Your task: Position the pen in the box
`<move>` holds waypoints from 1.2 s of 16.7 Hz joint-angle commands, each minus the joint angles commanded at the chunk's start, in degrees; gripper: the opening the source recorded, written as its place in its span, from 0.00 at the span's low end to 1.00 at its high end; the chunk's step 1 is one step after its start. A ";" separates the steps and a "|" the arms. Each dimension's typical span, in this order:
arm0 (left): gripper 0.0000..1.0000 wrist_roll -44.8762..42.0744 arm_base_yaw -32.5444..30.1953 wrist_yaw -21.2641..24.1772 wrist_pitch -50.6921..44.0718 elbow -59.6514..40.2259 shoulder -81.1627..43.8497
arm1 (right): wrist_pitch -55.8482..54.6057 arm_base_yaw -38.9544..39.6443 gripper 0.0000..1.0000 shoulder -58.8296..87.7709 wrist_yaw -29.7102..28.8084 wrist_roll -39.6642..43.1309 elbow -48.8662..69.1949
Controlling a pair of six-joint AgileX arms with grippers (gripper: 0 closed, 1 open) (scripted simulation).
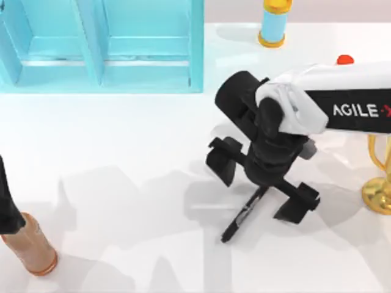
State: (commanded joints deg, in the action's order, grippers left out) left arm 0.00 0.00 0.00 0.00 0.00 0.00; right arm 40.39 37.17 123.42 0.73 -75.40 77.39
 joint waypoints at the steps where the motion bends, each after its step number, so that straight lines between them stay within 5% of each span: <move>1: 1.00 0.00 0.00 0.00 0.00 0.00 0.00 | 0.00 0.00 0.62 0.00 0.00 0.00 0.00; 9: 1.00 0.00 0.00 0.00 0.00 0.00 0.00 | 0.00 0.00 0.02 0.00 0.00 0.00 0.00; 20: 1.00 0.00 0.00 0.00 0.00 0.00 0.00 | 6.26 -0.34 0.00 -4.86 -1.09 2.26 1.10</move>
State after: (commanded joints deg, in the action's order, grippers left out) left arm 0.00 0.00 0.00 0.00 0.00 0.00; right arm 46.65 36.83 118.56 -0.36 -73.14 78.49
